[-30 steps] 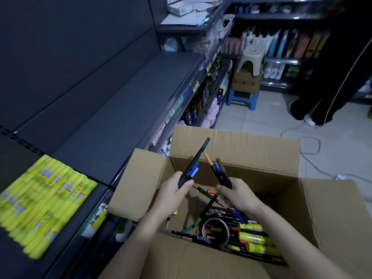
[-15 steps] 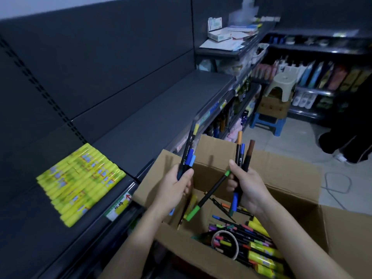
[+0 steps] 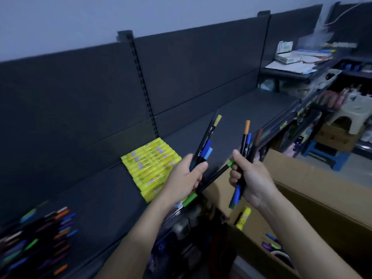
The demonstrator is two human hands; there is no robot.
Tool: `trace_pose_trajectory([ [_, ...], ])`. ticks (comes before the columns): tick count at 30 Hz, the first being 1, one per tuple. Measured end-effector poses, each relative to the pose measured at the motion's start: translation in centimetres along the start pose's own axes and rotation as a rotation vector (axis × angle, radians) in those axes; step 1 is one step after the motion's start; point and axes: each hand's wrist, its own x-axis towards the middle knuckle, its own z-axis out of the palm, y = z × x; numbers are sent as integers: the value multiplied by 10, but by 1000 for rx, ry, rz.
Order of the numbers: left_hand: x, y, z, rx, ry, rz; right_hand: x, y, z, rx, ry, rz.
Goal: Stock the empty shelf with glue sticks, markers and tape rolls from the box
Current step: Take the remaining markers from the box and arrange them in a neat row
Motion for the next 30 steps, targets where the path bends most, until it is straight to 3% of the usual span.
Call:
trace_pose_trajectory([
  [12, -120, -104, -173, 149, 244, -228, -24, 114, 142, -104, -64, 127],
  [30, -245, -221, -337, 749, 207, -502, -63, 216, 256, -188, -160, 258],
])
